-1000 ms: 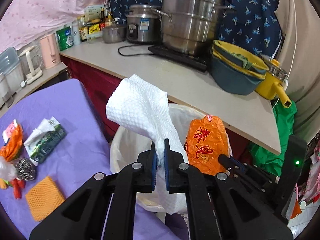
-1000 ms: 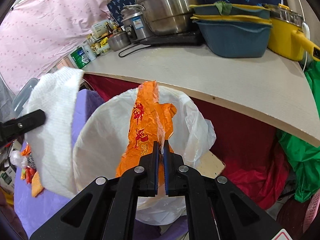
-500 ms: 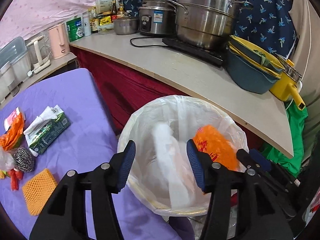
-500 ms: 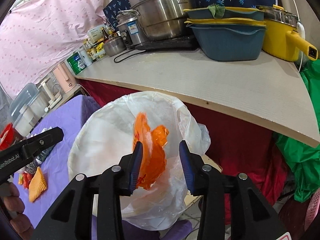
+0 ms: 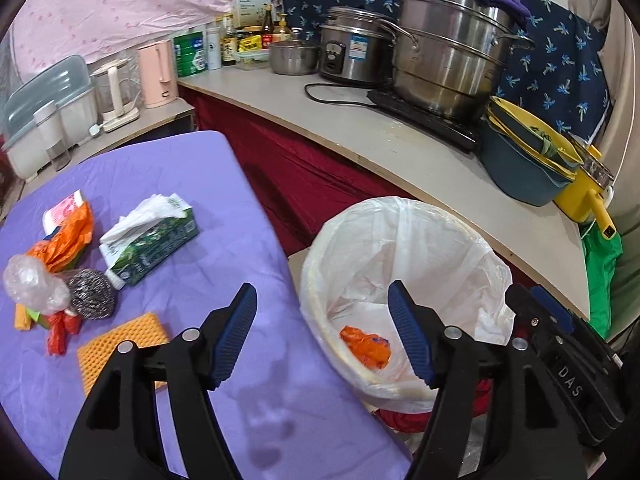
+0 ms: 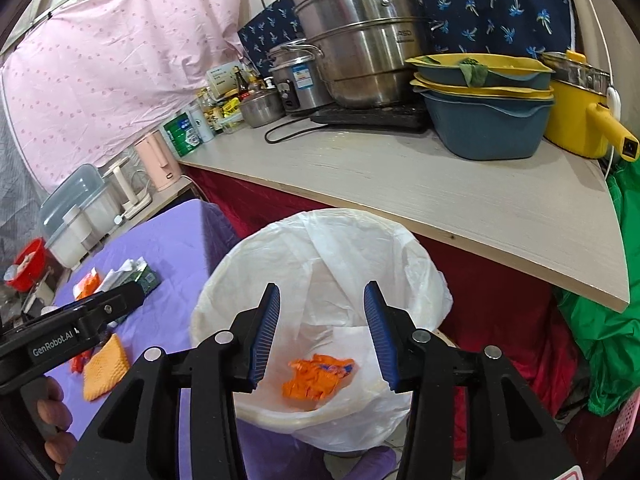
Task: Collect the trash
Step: 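Open both grippers to drop the bag and towel into the bin, then move both grippers back over the remaining trash on the table, then grasp the clear plastic bag with the left gripper while the right gripper grasps the orange foam mesh sleeve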
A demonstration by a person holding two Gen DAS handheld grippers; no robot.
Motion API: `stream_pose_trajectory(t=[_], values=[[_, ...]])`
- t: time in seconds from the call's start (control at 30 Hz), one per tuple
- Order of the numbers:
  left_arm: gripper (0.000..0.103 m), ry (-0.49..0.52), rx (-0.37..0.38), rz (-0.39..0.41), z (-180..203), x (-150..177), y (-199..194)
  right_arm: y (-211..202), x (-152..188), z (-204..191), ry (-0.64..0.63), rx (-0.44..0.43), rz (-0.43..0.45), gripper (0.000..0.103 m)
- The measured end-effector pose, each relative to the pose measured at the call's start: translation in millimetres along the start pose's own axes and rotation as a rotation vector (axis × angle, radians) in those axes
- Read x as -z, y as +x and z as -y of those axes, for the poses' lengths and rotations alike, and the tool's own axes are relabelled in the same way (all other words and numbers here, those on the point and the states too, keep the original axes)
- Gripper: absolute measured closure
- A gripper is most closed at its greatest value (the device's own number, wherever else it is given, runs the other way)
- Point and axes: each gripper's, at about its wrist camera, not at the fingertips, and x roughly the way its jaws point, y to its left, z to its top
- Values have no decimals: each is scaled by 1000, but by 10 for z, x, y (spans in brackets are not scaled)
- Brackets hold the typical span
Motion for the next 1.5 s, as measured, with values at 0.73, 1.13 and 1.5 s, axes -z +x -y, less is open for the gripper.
stream_pose_trajectory(t=[0.73,1.13,1.5], values=[[15,-272,-257,8,-1561,452,-651,24,371,-1183,-169,-174,-88,49],[14,-396,-339,7,-2315,517,-613,385,648,-1764,-246,-245,-195,49],[10,-499,-308,-1,-2770,325,-322,789,796,-2212,-298,-279,-274,45]])
